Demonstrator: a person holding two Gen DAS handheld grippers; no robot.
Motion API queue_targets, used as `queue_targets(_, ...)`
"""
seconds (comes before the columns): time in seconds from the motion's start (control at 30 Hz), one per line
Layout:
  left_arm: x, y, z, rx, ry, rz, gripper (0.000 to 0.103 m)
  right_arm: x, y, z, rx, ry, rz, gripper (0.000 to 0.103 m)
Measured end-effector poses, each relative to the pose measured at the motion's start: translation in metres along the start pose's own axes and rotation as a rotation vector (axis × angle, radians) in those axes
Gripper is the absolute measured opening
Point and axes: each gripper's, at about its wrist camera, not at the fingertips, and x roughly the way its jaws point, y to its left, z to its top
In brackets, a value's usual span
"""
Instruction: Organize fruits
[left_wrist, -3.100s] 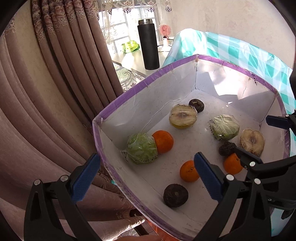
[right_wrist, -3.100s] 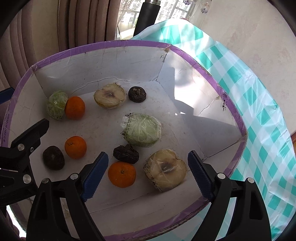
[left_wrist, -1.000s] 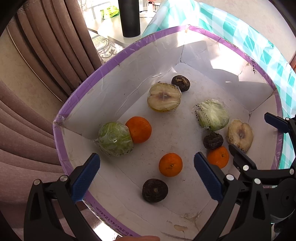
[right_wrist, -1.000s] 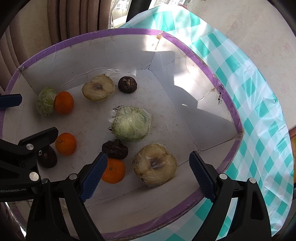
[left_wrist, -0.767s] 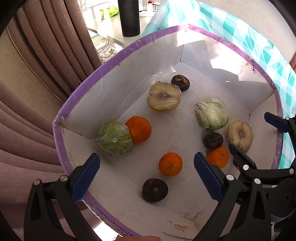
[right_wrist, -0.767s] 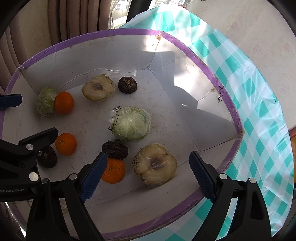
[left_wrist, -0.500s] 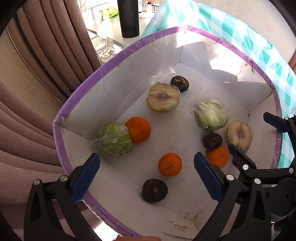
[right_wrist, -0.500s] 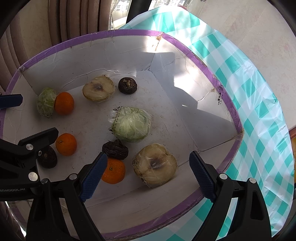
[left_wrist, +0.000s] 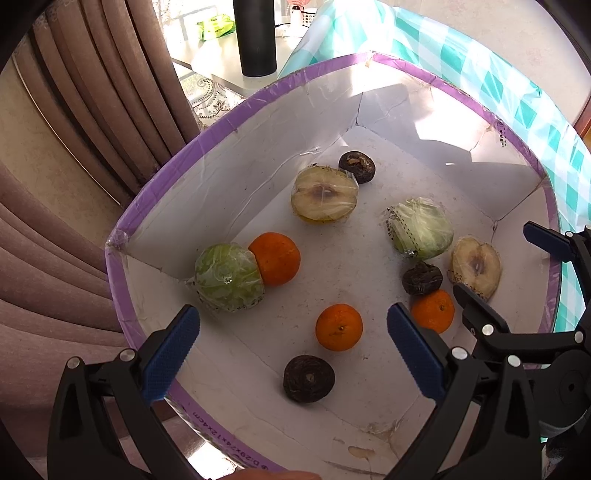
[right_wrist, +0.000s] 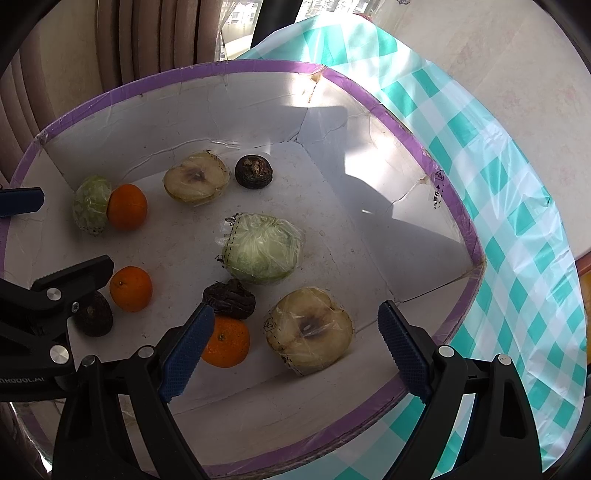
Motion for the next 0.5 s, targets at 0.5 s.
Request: queue_targets(0.5,0.0013,-0.0008,0.0013,0.004,0.014,0.007,0.101,-0.0003,0.0002,-0.0007,-0.001,-0.002,-0.005,0.087)
